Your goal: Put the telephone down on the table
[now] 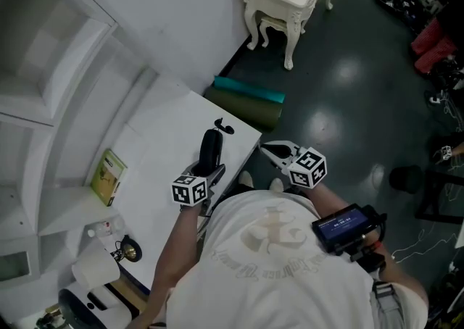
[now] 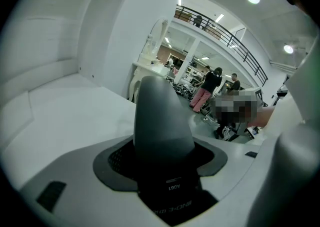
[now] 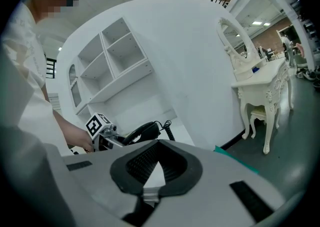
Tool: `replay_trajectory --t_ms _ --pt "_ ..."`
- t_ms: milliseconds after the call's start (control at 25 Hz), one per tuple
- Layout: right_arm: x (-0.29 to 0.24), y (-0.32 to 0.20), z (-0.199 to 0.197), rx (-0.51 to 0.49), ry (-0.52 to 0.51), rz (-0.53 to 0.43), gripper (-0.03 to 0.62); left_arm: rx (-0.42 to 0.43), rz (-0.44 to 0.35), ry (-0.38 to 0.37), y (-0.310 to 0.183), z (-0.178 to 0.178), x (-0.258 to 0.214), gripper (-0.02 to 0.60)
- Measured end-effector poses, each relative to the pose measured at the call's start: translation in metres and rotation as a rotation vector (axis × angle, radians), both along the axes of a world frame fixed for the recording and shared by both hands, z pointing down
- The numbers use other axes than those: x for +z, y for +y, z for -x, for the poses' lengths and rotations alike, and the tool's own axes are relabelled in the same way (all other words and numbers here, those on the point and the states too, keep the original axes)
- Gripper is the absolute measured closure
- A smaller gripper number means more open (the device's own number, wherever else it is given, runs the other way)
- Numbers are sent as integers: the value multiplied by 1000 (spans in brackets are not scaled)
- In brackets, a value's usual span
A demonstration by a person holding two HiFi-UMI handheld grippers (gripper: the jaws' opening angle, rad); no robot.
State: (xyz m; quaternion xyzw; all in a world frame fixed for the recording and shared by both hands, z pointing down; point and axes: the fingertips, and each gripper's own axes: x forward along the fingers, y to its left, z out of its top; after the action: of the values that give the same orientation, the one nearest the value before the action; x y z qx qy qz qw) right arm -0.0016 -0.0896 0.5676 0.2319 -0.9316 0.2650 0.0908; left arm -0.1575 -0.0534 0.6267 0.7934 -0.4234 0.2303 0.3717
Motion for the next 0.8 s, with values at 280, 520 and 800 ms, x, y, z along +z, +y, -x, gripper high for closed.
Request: replay_trajectory --t_ms 280,520,800 --pt "4 -11 -3 23 17 29 579 16 -4 -16 -29 11 3 289" --pt "9 -20 -2 26 25 49 579 25 -12 -45 -52 19 9 288" --pt "14 -31 4 34 19 69 579 104 -13 -104 -89 29 16 288"
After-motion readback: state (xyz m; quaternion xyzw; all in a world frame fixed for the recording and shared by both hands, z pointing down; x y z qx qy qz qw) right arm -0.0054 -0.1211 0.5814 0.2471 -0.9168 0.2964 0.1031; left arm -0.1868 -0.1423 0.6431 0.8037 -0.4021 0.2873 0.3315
